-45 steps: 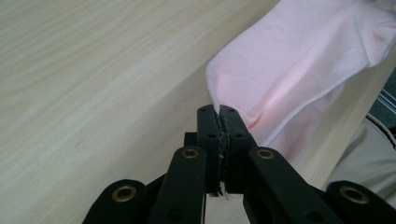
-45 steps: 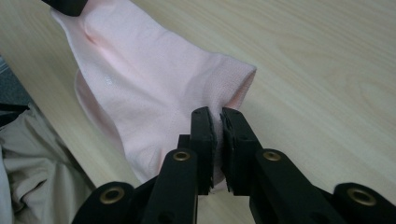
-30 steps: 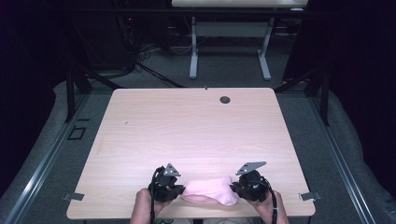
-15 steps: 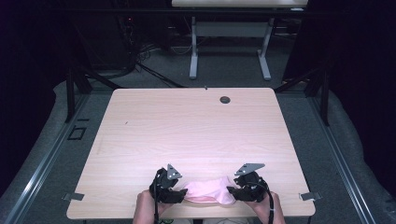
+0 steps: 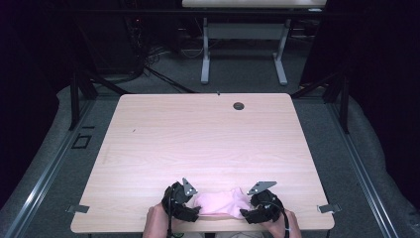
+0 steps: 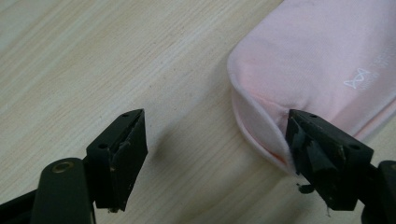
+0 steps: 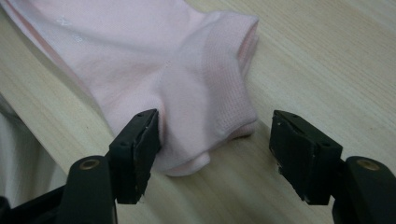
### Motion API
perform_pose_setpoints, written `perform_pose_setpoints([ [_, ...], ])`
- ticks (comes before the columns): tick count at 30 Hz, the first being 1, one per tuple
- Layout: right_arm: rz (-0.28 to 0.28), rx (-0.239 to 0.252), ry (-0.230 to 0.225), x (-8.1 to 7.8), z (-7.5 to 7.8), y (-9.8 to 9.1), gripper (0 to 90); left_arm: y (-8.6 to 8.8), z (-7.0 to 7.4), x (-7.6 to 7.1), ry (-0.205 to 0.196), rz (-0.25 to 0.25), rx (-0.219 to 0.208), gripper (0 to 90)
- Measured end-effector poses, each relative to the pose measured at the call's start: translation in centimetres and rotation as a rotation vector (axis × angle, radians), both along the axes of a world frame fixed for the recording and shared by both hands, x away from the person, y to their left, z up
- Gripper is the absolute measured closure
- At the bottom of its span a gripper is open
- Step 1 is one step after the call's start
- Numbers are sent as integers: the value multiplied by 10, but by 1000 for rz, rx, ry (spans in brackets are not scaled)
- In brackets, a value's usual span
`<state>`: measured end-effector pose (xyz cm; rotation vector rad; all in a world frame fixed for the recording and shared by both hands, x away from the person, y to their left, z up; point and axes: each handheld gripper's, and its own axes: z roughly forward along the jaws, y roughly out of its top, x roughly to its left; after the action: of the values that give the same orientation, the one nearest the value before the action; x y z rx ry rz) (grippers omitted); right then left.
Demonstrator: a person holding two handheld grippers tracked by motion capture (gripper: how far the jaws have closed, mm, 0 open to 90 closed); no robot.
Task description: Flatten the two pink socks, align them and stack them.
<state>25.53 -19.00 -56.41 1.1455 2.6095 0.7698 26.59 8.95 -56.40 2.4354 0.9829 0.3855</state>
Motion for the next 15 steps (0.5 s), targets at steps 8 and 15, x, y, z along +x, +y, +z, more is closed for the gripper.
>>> perform_pose_setpoints([
  [8,-11,5,-5,1,0,-5,268,6,3,3,-32,20,-45,121],
  [15,-24,177,-46,2,13,-19,140,24,23,6,-71,54,-118,13],
])
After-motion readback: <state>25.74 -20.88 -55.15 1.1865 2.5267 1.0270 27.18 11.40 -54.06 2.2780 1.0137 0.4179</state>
